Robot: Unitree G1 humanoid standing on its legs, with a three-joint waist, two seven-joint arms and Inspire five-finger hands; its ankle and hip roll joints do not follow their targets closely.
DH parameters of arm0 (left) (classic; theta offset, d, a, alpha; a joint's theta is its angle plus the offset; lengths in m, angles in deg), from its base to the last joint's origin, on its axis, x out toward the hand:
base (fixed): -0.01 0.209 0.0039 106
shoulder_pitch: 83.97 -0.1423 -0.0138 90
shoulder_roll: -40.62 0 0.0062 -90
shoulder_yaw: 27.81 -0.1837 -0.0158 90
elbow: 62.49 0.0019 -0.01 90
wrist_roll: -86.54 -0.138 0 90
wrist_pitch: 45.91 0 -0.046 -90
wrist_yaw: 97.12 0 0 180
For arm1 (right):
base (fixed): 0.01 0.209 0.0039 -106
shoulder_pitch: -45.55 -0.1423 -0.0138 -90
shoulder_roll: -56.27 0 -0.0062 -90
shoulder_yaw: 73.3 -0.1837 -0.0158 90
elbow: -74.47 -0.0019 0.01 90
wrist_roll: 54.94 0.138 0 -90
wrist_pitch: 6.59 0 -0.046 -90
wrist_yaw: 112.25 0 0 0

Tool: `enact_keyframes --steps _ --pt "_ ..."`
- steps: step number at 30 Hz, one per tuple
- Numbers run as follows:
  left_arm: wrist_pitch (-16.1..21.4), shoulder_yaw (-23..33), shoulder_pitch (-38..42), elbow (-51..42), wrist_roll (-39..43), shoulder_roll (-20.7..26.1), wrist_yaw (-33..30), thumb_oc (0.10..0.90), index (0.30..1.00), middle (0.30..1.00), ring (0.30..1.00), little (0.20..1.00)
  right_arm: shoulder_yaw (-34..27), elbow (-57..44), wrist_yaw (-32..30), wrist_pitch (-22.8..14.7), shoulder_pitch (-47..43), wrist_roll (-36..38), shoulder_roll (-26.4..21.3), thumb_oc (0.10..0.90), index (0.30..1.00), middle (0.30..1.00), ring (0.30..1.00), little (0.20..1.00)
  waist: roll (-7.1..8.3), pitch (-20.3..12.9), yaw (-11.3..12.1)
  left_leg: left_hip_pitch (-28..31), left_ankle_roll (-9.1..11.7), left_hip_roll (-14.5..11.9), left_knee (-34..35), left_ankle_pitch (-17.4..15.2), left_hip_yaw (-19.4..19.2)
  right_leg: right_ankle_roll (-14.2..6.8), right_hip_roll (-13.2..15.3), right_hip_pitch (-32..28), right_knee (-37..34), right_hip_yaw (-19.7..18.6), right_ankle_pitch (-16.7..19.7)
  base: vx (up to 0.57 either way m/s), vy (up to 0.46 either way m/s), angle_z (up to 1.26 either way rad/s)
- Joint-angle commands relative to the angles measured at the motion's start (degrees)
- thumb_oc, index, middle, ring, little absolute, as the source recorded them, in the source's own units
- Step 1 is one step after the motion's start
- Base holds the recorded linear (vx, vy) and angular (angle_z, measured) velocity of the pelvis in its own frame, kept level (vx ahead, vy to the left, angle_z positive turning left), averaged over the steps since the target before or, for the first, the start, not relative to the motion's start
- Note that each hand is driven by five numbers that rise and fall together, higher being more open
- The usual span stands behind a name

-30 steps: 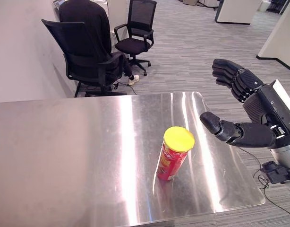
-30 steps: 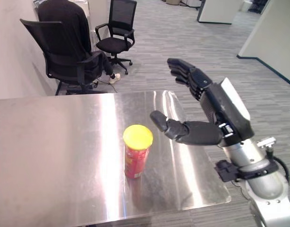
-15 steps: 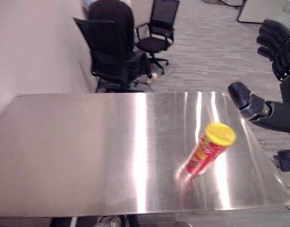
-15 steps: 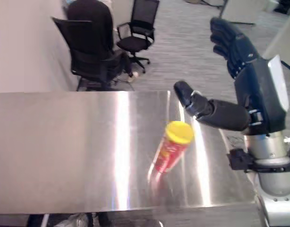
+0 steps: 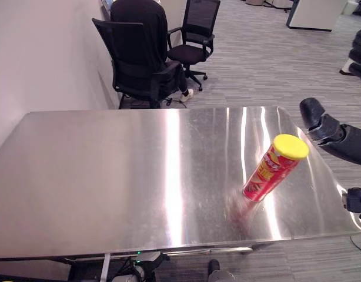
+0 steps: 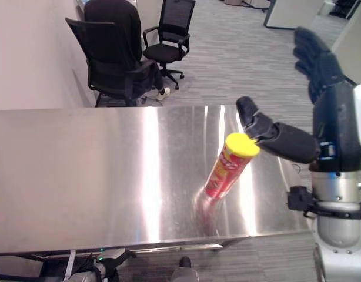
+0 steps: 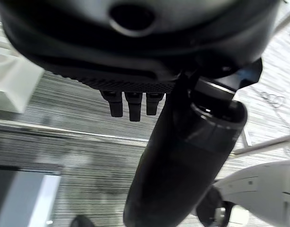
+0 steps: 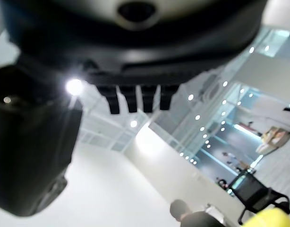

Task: Put the goods on the table back onto the shelves and tidy them up.

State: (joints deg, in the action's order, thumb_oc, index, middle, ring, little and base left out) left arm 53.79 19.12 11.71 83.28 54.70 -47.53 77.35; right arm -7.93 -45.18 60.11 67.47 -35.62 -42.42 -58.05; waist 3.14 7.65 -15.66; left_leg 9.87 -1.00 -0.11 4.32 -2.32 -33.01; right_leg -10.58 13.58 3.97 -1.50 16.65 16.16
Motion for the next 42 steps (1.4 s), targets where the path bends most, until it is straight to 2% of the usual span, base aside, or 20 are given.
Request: enact_keyframes --steps 1,2,3,5,6,7,8,9,10,13,19,25,32,42 --pt "3.6 2.1 3.5 -2.0 1.0 -2.7 -1.0 0.8 0.9 0.9 0.9 0.9 -2.2 -2.3 -1.2 -4.2 -7.4 2.2 -0.5 0.8 0.9 0.9 0.9 0.9 -1.26 -1.1 1.6 1.0 -0.6 -4.0 0.7 -2.9 3.1 -1.5 -0.5 0.0 21.0 -1.0 -12.1 -0.13 0.015 -0.4" --pt "3.6 2.2 3.5 -2.0 1.1 -2.7 -0.9 0.8 0.9 0.9 0.9 0.9 -2.0 -2.2 -1.2 -4.2 -7.5 2.2 -0.6 0.8 0.9 0.9 0.9 0.9 -1.12 -1.2 1.7 1.0 -0.6 -3.9 0.7 -3.0 2.9 -1.4 -0.2 0.5 22.1 -1.3 -12.8 -0.18 -0.002 -0.15" --pt "2.8 2.6 3.5 -1.9 2.4 -2.4 -1.2 0.8 0.9 0.9 0.9 0.9 0.1 -2.5 -0.7 -4.1 -8.8 2.8 -0.7 0.8 0.9 0.9 0.9 0.9 -1.29 -2.3 3.1 -0.7 -1.1 -4.1 0.6 -2.0 1.6 -0.9 -0.3 -2.7 24.8 -0.3 -14.7 -0.12 -0.014 -0.1" --pt "2.7 2.9 3.4 -2.0 2.5 -2.3 -1.1 0.8 0.9 0.9 0.9 0.9 0.5 -2.2 -0.7 -4.1 -9.2 2.8 -0.7 0.8 0.9 0.9 0.9 0.9 -1.11 -2.4 3.0 -0.6 -1.0 -4.0 0.6 -2.0 1.4 -0.9 -0.2 -2.5 25.0 -0.5 -15.0 -0.13 -0.023 -0.38" --pt "2.1 4.2 3.0 -1.9 3.6 -1.7 -1.4 0.8 0.9 0.9 0.9 0.9 2.9 -2.3 -0.4 -3.9 -10.2 3.2 -0.5 0.8 0.9 0.9 0.9 0.9 -0.76 -3.4 5.2 -2.3 -1.2 -4.4 0.2 -1.0 -0.5 -1.2 1.1 -5.7 25.8 1.8 -13.9 -0.27 -0.112 -0.62" --pt "1.7 6.9 1.6 -2.0 4.5 0.1 -1.6 0.8 0.9 0.9 0.9 0.9 5.5 -2.4 0.0 -3.0 -11.0 2.9 -0.9 0.8 0.9 0.9 0.9 0.9 1.17 -5.0 7.6 -4.0 -1.0 -4.4 -0.6 -0.3 -3.3 -1.2 0.6 -10.0 20.6 2.9 -15.7 -0.3 -0.224 -0.67" --pt "2.0 7.9 1.1 -2.1 4.5 0.6 -1.6 0.8 0.9 0.9 0.9 0.9 6.0 -2.8 0.2 -2.9 -11.0 3.1 -0.6 0.8 0.9 0.9 0.9 0.9 2.31 -5.6 8.6 -5.1 -0.3 -4.9 -2.3 -0.3 -4.2 -1.0 -0.5 -12.0 15.1 2.9 -18.0 -0.2 -0.288 -0.77" --pt "2.3 8.6 0.2 -2.3 4.5 1.0 -1.7 0.8 0.9 0.9 0.9 0.9 6.2 -2.9 0.3 -2.9 -11.3 3.5 -0.6 0.8 0.9 0.9 0.9 0.9 3.14 -5.8 9.6 -6.4 0.7 -6.1 -4.3 -0.1 -5.0 -0.6 -1.9 -13.4 10.2 2.6 -18.7 -0.07 -0.232 -1.09" --pt "2.4 8.7 0.1 -2.3 4.5 1.1 -1.7 0.8 0.9 0.9 0.9 0.9 6.3 -2.9 0.3 -2.9 -11.3 3.5 -0.5 0.8 0.9 0.9 0.9 0.9 3.21 -5.9 9.8 -6.6 1.0 -6.5 -4.9 -0.2 -5.2 -0.4 -2.2 -13.8 9.3 2.5 -18.4 -0.1 -0.209 -1.18" --pt "2.3 10.8 -1.5 -2.3 5.7 0.8 -1.8 0.8 0.9 0.9 0.9 0.9 6.1 -2.5 -0.3 -3.5 -11.1 4.4 -0.2 0.8 0.9 0.9 0.9 0.9 3.78 -5.1 11.5 -9.2 3.3 -10.1 -9.0 1.2 -5.8 1.6 -5.7 -14.6 3.3 1.3 -20.4 -0.1 -0.154 -0.62" --pt "2.5 10.3 -3.4 -1.2 4.8 -0.9 -0.3 0.8 0.9 0.9 0.9 0.9 6.2 -2.7 1.3 -3.7 -10.3 5.5 -2.3 0.8 0.9 0.9 0.9 0.9 2.22 -5.6 10.4 -9.5 5.3 -13.2 -8.1 4.7 -6.1 3.1 -8.9 -16.3 -1.3 1.5 -19.9 -0.11 -0.073 -0.1" --pt "3.0 9.9 -3.5 -1.2 3.1 -1.1 0.1 0.8 0.9 0.9 0.9 0.9 8.7 -5.0 5.7 -2.9 -6.8 7.6 -3.2 0.8 0.9 0.9 0.9 0.9 1.69 -6.1 9.3 -8.6 5.9 -14.3 -7.6 5.7 -7.0 3.5 -9.0 -16.3 -1.3 1.8 -19.8 -0.05 -0.008 -0.05" --pt "3.6 10.2 -3.5 -1.1 2.1 -1.0 0.2 0.8 0.9 0.9 0.9 0.9 9.2 -4.7 8.0 -2.0 -3.0 6.3 -2.6 0.8 0.9 0.9 0.9 0.9 1.4 -6.1 8.6 -8.6 5.7 -13.9 -7.0 5.7 -7.2 3.4 -8.6 -15.9 -1.3 2.3 -19.3 0.0 0.005 0.01" --pt "4.0 9.8 -3.0 -1.4 1.4 -0.6 0.1 0.8 0.9 0.9 0.9 0.9 10.9 -3.0 9.3 -1.2 -1.1 4.2 -1.4 0.8 0.9 0.9 0.9 0.9 0.99 -5.8 8.8 -8.6 5.3 -13.0 -6.4 5.4 -6.5 3.2 -8.1 -15.7 -1.3 2.8 -19.0 0.0 0.01 0.07"
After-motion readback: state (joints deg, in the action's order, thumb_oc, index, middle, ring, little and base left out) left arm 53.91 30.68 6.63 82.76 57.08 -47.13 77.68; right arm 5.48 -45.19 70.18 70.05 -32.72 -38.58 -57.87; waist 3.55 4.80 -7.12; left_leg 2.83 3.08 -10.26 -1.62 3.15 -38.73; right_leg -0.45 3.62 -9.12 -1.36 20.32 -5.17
